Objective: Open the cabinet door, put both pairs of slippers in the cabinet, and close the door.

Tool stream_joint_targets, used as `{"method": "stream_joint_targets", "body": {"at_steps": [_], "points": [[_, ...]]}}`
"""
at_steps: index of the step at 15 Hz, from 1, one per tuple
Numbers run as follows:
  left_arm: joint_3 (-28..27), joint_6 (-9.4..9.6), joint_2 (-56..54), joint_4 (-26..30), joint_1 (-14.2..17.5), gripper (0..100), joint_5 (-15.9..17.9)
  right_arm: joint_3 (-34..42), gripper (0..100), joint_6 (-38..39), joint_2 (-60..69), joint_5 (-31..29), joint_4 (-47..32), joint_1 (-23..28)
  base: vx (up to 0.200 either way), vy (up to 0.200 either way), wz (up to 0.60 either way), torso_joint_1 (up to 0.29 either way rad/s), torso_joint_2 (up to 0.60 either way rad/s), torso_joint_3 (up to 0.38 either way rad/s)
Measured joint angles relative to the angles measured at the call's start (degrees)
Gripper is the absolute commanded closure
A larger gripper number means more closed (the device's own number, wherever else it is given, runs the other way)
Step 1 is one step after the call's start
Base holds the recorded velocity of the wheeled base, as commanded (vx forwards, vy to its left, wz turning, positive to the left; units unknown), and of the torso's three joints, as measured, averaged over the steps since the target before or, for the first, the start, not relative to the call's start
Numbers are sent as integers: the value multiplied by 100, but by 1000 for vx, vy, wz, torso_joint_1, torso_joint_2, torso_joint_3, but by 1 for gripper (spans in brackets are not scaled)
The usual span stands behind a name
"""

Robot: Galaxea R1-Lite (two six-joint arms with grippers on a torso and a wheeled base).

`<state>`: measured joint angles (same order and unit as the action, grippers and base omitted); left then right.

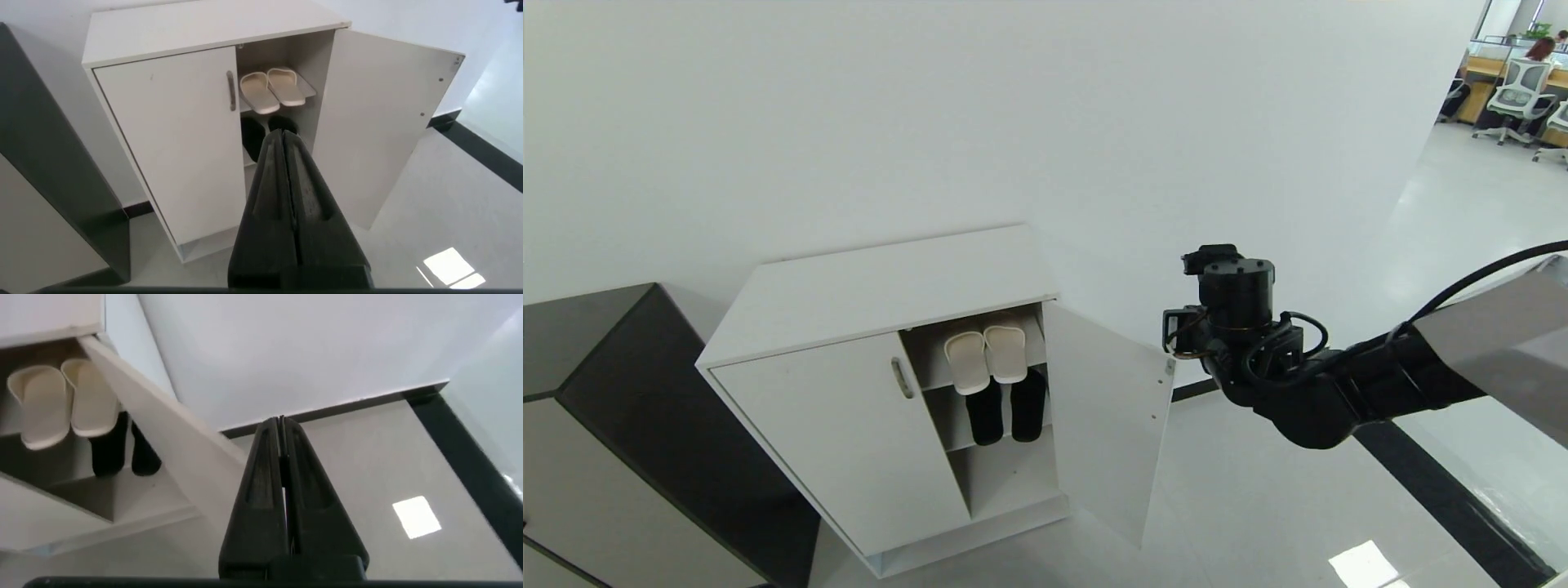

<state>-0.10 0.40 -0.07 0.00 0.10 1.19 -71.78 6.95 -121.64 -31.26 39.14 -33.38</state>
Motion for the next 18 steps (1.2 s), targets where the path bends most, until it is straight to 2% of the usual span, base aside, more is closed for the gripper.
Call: {"method": "stream_joint_targets", "body": {"at_steps": [7,18], "points": [[0,-5,0,-2,-2,100,-5,-835,100,73,-1031,316,-9,430,0,0,0,0,0,0],[0,-5,0,0,-2,100,-5,-953,100,85,-1480,360,7,373,0,0,0,0,0,0]]}}
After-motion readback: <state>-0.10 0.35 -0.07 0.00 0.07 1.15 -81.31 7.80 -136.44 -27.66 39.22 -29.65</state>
